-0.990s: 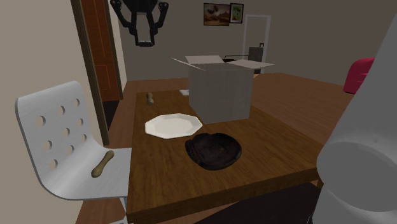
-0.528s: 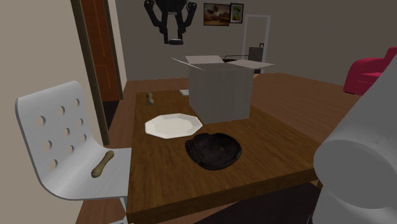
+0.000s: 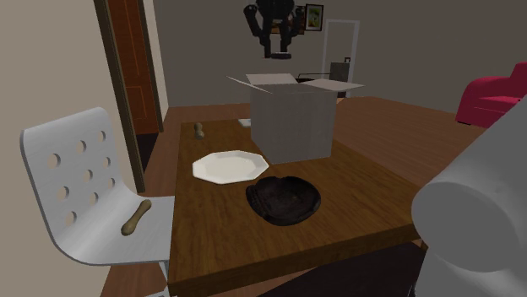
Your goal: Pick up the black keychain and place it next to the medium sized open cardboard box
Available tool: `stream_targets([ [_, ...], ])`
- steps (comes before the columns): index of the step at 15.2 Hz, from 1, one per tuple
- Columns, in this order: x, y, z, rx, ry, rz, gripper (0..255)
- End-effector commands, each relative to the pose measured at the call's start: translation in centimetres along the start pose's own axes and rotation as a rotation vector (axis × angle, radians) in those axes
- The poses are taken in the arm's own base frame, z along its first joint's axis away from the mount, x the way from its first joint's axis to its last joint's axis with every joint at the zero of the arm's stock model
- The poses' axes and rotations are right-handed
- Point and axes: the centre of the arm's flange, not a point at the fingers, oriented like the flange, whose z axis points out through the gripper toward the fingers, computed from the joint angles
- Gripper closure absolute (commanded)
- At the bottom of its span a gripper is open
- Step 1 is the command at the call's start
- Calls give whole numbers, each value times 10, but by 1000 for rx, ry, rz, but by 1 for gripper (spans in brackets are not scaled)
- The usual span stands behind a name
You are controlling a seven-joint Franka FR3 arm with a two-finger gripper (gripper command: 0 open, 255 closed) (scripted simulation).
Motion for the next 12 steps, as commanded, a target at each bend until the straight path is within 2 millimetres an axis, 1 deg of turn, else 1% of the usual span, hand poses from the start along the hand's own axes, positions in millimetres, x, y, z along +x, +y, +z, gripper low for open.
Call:
stream_targets([
  [1, 0, 26, 2, 0, -1, -2, 255],
  [9, 9, 131, 2, 0, -1, -2, 255],
  [10, 11, 151, 2, 0, -1, -2, 255],
  [12, 11, 150, 13, 0, -1, -2, 255],
])
